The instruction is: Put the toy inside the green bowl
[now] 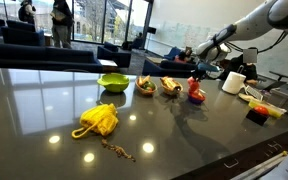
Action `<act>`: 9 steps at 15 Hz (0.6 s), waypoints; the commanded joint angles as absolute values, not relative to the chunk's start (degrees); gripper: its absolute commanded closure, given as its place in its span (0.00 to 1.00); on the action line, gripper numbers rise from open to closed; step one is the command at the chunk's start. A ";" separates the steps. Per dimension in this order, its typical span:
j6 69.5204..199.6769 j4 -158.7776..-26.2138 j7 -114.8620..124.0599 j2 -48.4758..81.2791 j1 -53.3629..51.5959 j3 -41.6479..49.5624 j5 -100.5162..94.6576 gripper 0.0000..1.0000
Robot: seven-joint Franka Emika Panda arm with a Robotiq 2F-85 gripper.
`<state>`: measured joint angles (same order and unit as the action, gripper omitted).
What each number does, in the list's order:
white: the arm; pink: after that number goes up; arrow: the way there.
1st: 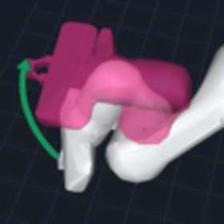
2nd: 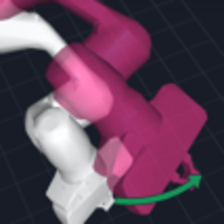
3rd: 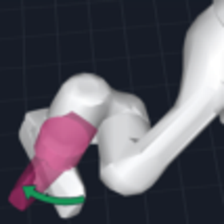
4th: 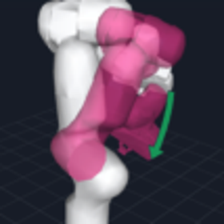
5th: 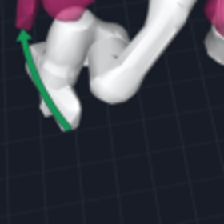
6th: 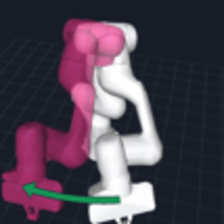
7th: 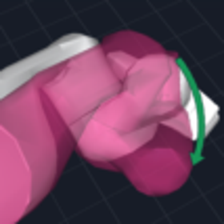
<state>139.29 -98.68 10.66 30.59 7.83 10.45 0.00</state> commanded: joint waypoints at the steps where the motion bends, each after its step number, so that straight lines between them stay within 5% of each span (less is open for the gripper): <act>1: 140.99 -102.78 11.05 26.21 6.20 10.65 -2.04 0.96; 9: 145.42 -107.51 11.36 21.46 1.29 10.09 -7.45 0.96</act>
